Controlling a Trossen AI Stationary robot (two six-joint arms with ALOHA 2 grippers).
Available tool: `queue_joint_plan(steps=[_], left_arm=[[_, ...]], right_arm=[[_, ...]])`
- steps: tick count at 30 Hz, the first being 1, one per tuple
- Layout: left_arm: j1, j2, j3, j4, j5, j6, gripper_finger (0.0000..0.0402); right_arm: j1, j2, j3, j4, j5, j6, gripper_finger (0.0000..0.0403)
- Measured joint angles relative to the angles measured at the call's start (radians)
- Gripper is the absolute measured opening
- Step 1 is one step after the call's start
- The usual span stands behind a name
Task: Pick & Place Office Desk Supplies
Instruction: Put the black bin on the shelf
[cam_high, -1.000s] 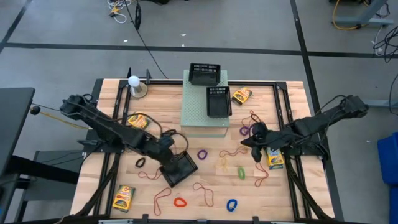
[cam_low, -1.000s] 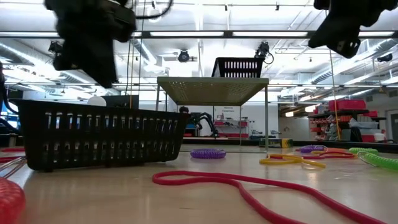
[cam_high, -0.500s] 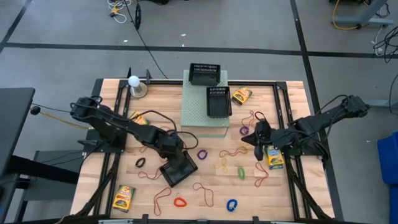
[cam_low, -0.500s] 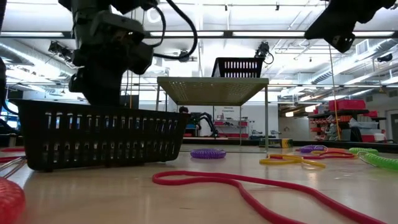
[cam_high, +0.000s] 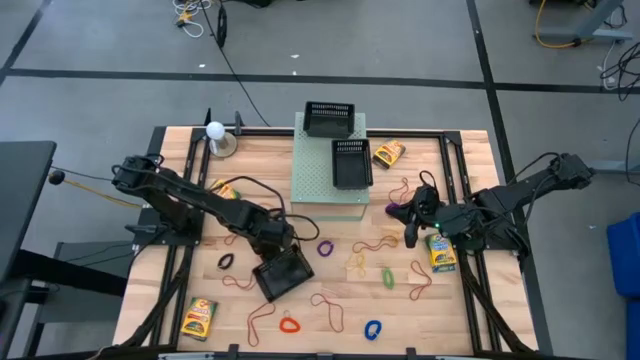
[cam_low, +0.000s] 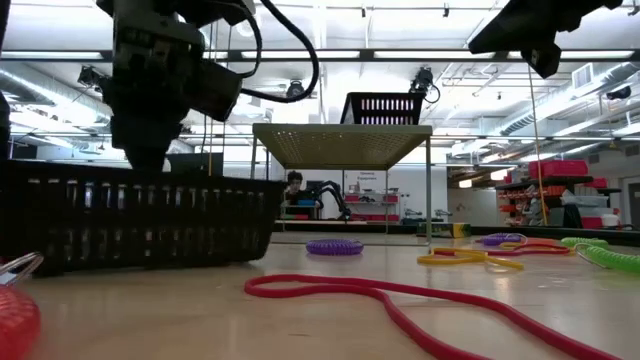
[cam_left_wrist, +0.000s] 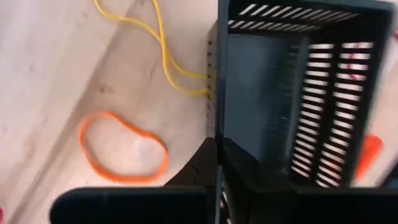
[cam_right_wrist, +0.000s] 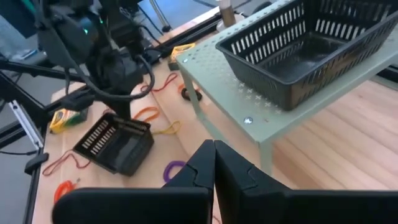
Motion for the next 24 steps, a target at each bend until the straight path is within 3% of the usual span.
queue_joint_plan(steps=[9,15,19,24], left_arm=[[0.007,-0.22,0.0,-0.002,0.007,-0.131,0.0009],[0.005,-0.373,0.0,-0.014,-0.062,-0.22,0.0008],[0.005,-0.387,0.0,-0.047,-0.091,-0.245,0.0008],[0.005,-0.311,0.0,0.004,-0.086,-0.211,0.0008]], right_arm=[[0.0,0.0,0.0,0.0,0.005,-0.026,0.0007],[0.0,0.0,0.0,-0.001,0.004,-0.045,0.0007],[0.0,0.0,0.0,-0.001,0.004,-0.054,0.0007],[0.0,0.0,0.0,-0.001,0.003,-0.06,0.0007]])
